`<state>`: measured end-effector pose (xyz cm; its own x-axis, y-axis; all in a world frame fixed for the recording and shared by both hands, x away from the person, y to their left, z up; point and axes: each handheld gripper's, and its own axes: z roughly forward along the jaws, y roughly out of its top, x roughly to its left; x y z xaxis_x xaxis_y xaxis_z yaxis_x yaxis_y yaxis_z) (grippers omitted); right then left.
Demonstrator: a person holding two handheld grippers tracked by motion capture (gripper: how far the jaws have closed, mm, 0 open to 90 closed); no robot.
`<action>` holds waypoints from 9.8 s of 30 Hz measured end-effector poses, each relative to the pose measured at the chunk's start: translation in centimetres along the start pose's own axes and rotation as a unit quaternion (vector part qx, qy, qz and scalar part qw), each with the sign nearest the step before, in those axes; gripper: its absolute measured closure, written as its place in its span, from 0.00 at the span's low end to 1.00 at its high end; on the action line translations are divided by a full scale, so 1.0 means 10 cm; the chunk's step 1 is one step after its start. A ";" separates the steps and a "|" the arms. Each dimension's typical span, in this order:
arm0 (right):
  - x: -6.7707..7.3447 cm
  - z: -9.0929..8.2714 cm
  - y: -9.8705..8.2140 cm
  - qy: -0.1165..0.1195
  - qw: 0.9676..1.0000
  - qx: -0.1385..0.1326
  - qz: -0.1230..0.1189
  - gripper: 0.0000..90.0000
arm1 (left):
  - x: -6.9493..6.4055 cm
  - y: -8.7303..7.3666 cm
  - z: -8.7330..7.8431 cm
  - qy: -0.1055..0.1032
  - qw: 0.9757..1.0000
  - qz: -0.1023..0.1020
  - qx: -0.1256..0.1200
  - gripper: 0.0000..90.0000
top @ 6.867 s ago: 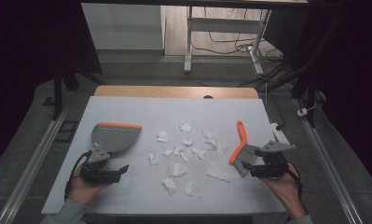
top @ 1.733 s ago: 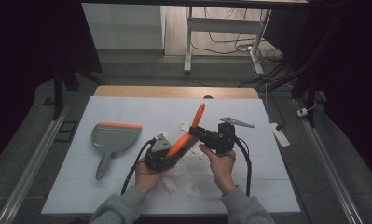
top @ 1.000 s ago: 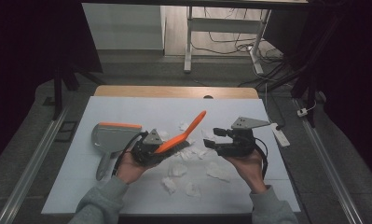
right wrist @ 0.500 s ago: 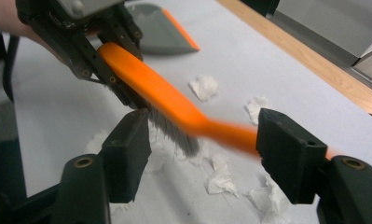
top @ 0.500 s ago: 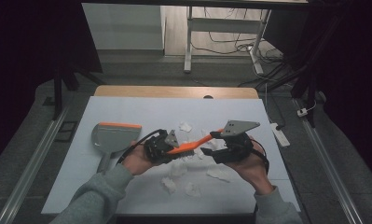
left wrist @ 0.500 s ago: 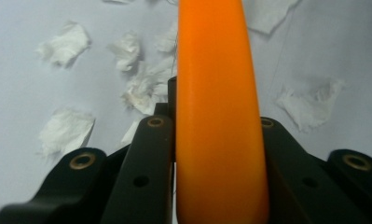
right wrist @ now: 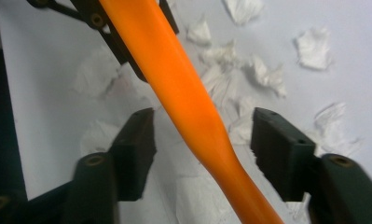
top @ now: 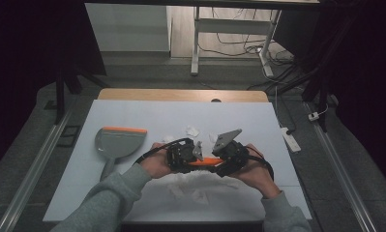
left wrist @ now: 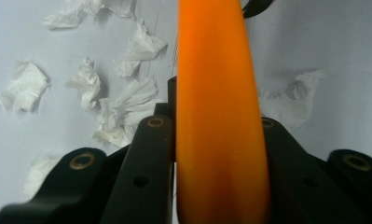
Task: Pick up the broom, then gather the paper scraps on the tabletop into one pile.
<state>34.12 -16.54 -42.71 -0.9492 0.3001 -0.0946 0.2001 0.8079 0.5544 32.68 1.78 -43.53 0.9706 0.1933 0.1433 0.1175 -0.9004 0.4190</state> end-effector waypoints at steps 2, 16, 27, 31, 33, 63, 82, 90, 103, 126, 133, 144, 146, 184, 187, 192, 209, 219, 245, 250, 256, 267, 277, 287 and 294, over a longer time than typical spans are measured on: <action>0.00 0.04 -0.01 0.004 1.000 0.012 -0.011 0.59 | 0.00 0.02 0.00 -0.006 1.000 0.007 0.000 0.86; 0.09 -0.04 -0.03 -0.005 0.998 -0.009 -0.057 0.76 | 0.06 -0.12 -0.14 0.020 0.998 -0.019 -0.058 0.64; -0.03 -0.11 -0.09 -0.023 0.999 -0.036 -0.013 0.76 | 0.01 -0.62 -0.49 0.114 0.977 -0.136 -0.116 0.36; -0.07 -0.12 -0.11 -0.030 0.999 -0.041 -0.001 0.76 | -0.08 -0.94 -0.61 0.135 0.965 -0.186 -0.128 0.34; -0.08 -0.13 -0.11 -0.038 0.998 -0.040 0.005 0.76 | -0.13 -1.11 -0.65 0.143 0.958 -0.207 -0.136 0.34; -0.21 -0.26 -0.23 -0.080 0.993 -0.060 0.063 0.76 | -0.41 -2.23 -0.52 0.172 0.910 -0.345 -0.151 0.30; -0.65 -0.38 -0.36 -0.155 0.974 0.030 0.163 0.77 | -0.34 -2.34 -0.49 0.163 0.910 -0.347 -0.157 0.29; -1.09 -0.22 -0.61 -0.181 0.940 0.161 0.242 0.78 | -0.36 -2.34 -0.44 0.152 0.913 -0.341 -0.162 0.29; -0.72 0.29 -0.12 -0.147 0.952 0.220 0.151 0.78 | -0.36 -2.35 -0.43 0.153 0.913 -0.341 -0.162 0.29; -1.20 0.54 0.21 -0.148 0.960 0.197 0.136 0.78 | -0.35 -2.39 -0.39 0.149 0.913 -0.345 -0.155 0.29; -0.72 0.43 0.36 -0.056 0.981 0.161 0.091 0.78 | -0.36 -2.40 -0.40 0.151 0.912 -0.346 -0.157 0.29; -1.16 0.47 0.64 -0.140 0.978 0.114 0.108 0.78 | -0.38 -2.39 -0.43 0.156 0.912 -0.345 -0.159 0.29; -1.24 0.61 0.71 -0.145 0.976 0.130 0.096 0.78 | -0.38 -2.40 -0.44 0.156 0.910 -0.348 -0.160 0.29; -0.84 1.25 1.14 -0.088 0.978 0.177 -0.069 0.78 | -0.40 -2.44 -0.47 0.163 0.906 -0.354 -0.164 0.29; -0.68 1.27 1.17 -0.081 0.971 0.198 -0.109 0.79 | -0.39 -2.46 -0.46 0.163 0.905 -0.358 -0.162 0.29; -0.44 1.13 1.08 -0.048 0.966 0.208 -0.148 0.79 | -0.39 -2.46 -0.45 0.163 0.906 -0.357 -0.161 0.29; -0.43 0.38 1.05 -0.053 0.997 0.038 0.046 0.79 | -0.40 -2.47 -0.47 0.172 0.902 -0.362 -0.159 0.29; 0.09 0.95 1.34 0.063 0.994 0.056 0.072 0.79 | -0.41 -2.50 -0.48 0.178 0.900 -0.365 -0.156 0.29; -0.23 0.27 0.71 0.036 0.981 -0.020 0.192 0.78 | -0.40 -2.49 -0.46 0.175 0.902 -0.363 -0.155 0.29; -0.02 0.09 0.77 0.048 0.985 -0.024 0.163 0.78 | -0.40 -2.50 -0.46 0.176 0.901 -0.365 -0.154 0.30; 0.38 0.29 0.71 0.099 0.988 0.037 0.113 0.78 | -0.40 -2.51 -0.47 0.178 0.900 -0.366 -0.155 0.30; 0.60 0.73 0.57 0.106 0.983 0.133 0.068 0.78 | -0.41 -2.51 -0.46 0.176 0.902 -0.364 -0.153 0.30; -0.05 0.48 0.35 0.038 0.987 0.088 0.129 0.78 | -0.39 -2.52 -0.44 0.174 0.902 -0.366 -0.151 0.30; 0.14 -0.19 0.23 0.056 0.993 0.053 0.086 0.79 | -0.39 -2.50 -0.43 0.174 0.902 -0.365 -0.149 0.29; 0.55 0.04 0.12 0.108 0.986 0.128 0.024 0.78 | -0.39 -2.49 -0.43 0.175 0.903 -0.365 -0.147 0.29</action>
<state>29.23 -13.69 -42.94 -0.9612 0.2484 0.1197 0.2743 0.9050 0.3252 25.10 25.12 -50.71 0.5261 0.8503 -0.0144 0.5884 -0.3517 0.7280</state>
